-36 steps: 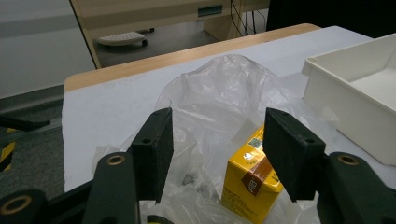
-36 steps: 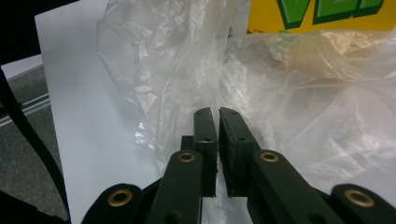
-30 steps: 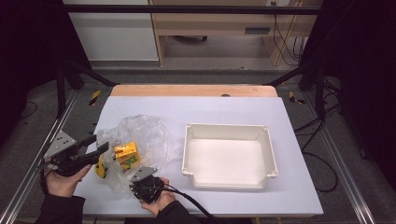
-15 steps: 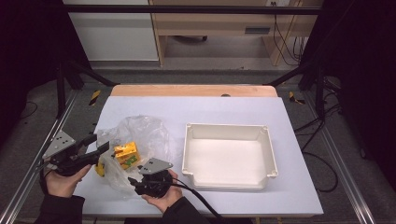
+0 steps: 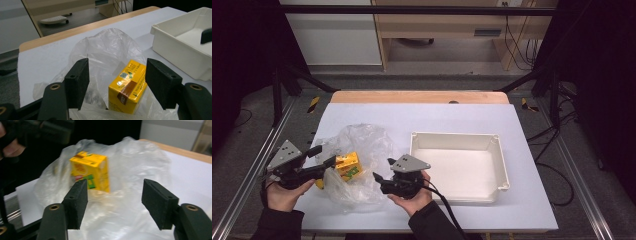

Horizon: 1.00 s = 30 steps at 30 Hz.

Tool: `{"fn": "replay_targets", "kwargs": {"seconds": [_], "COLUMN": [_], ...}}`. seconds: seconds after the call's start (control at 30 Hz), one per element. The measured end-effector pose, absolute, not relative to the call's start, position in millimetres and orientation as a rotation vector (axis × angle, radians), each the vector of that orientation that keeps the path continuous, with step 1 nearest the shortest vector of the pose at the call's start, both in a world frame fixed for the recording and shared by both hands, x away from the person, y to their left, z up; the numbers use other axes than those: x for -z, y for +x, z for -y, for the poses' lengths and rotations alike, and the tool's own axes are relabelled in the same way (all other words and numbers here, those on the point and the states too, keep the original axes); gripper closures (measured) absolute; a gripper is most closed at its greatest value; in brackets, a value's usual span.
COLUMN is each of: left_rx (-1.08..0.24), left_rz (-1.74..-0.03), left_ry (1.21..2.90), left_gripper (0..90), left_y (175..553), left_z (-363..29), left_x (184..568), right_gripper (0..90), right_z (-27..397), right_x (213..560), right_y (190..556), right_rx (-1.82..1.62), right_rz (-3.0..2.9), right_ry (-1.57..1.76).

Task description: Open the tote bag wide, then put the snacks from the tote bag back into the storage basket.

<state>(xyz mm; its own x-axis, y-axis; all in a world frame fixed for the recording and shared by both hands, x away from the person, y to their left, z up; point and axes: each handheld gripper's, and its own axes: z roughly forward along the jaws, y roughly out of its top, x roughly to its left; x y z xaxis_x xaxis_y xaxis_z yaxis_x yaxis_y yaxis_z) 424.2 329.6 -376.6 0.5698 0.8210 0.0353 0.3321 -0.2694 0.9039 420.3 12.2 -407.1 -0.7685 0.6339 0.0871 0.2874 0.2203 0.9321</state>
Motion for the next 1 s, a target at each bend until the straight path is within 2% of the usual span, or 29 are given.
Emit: {"fn": "replay_targets", "kwargs": {"seconds": [0.4,1.0], "left_rx": [-0.602,-0.574], "left_rz": [-0.893,-0.896], "left_ry": [1.940,2.008], "left_gripper": [28.3,28.5], "left_y": [431,439], "left_z": [-316,-312], "left_x": [388,401], "right_gripper": [32.2,24.5], "right_z": [43,137], "right_x": [396,399], "right_y": [431,420], "right_rx": [-1.478,-1.381], "right_rz": [-2.099,-2.018], "right_ry": [0.963,1.051]}}
